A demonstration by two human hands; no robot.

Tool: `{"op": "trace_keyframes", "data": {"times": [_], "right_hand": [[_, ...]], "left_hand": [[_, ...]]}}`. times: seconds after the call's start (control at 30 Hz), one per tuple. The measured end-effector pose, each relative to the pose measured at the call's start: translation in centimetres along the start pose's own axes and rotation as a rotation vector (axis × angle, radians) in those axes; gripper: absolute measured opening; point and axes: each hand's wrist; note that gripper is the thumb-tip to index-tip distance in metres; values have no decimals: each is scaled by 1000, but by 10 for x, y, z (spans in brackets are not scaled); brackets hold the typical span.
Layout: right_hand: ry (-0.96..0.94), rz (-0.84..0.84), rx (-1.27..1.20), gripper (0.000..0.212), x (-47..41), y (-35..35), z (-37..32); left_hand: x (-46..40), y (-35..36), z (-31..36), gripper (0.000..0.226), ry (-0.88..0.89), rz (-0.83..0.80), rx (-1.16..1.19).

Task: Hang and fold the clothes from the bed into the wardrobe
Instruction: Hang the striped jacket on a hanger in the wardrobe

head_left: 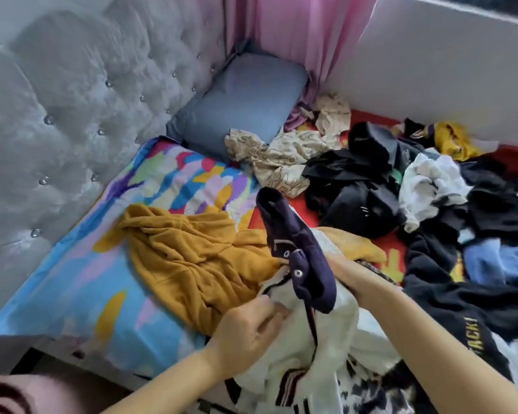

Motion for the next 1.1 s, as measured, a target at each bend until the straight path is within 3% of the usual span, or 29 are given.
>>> {"op": "trace_keyframes", "data": {"times": [0.03,0.13,0.2,0.27,0.3,0.33,0.4,0.47,0.57,0.73,0.83,0.93,1.0,1.1], "right_hand": [[-119,17,102,65,13,-4,-4],[69,59,130,28,64,-51,-24],[163,19,-16,25,95,-77,-48],[155,-26,38,19,126,-85,-77],[144,-28,74,26,143,-85,-91],[132,-27,101,30,160,-89,-100],[94,15,72,18,189,-96,-114],[9,61,9,8,218,-106,-121],[-41,115,-4,21,255,-118,-116],[-83,134,-80,33,318,-131,-84],[-115,54,-109,30,350,-137,-75],[-158,-33,-105,9,371,-113,-91],[-164,-66,-98,26,380,-88,-100],[-156,-197,-173,33,390,-49,-102]], "left_hand": [[-6,-9,7,34,25,152,-23],[-43,-33,35,32,119,476,-211],[-75,-39,65,56,148,390,-316],[-101,-33,88,73,99,82,-444],[-108,-28,98,67,46,-69,-464],[-110,-20,107,50,-11,-183,-422],[-100,-7,115,11,-147,-181,-266],[-80,-1,123,21,-252,-24,-119],[-48,5,158,22,-404,334,373],[0,29,246,18,-234,708,642],[45,47,284,18,-181,793,667],[92,51,311,20,-277,825,890],[131,51,322,21,-337,855,1064],[191,52,334,21,-348,902,1083]]}}
Point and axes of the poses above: each hand's wrist, its own x-axis away from the middle knuckle, its own y-axis out of the palm, z = x × y, and after that the axes turned 10 degrees about x, right-handed
